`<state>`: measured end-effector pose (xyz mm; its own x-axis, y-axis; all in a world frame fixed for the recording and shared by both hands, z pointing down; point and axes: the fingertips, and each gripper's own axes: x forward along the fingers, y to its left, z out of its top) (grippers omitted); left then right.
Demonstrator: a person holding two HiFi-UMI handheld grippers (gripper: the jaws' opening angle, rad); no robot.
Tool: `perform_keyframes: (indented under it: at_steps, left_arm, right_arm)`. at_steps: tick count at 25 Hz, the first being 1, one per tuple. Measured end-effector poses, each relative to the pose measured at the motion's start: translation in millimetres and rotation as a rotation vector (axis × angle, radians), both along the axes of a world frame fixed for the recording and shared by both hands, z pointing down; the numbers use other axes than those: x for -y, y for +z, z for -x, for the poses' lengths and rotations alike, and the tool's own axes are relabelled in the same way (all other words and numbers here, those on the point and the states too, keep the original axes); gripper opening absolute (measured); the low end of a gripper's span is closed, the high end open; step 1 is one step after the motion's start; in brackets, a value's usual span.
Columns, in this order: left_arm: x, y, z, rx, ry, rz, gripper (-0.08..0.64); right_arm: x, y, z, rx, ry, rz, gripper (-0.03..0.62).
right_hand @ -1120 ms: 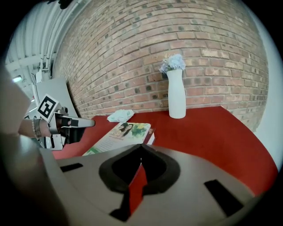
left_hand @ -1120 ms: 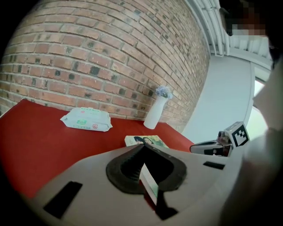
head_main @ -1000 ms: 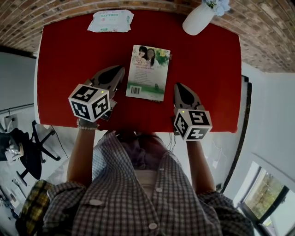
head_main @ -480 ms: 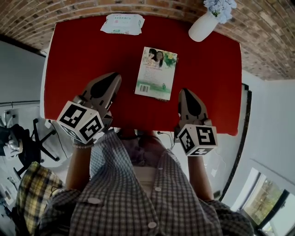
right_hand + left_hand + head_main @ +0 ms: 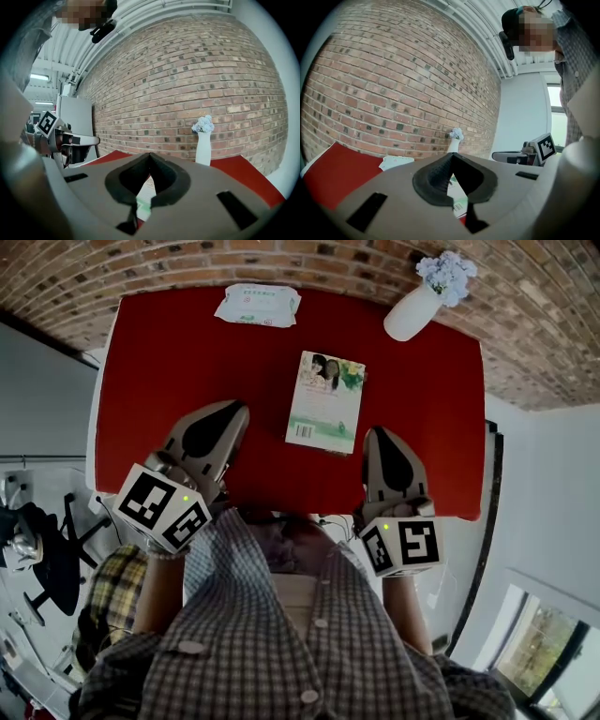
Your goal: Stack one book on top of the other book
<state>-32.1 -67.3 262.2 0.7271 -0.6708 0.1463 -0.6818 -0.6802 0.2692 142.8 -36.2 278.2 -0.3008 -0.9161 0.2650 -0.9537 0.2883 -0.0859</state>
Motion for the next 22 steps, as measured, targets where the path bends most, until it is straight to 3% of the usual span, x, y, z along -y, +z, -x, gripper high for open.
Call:
perform_keyframes:
  at_steps: [9,22]
  left_arm:
    - [-2.5,-2.5,11.9,-0.011,0.032,-0.008,0.008]
    - [-8.4,-2.7,0.4,0.0,0.121,-0.02,0.008]
  right_arm:
    - [1.3,-7.0,20.6,-0.032,-0.004,-0.016,0.006]
    - [-6.2,-10.2,23.5,-0.044,0.045,-0.022,0.006]
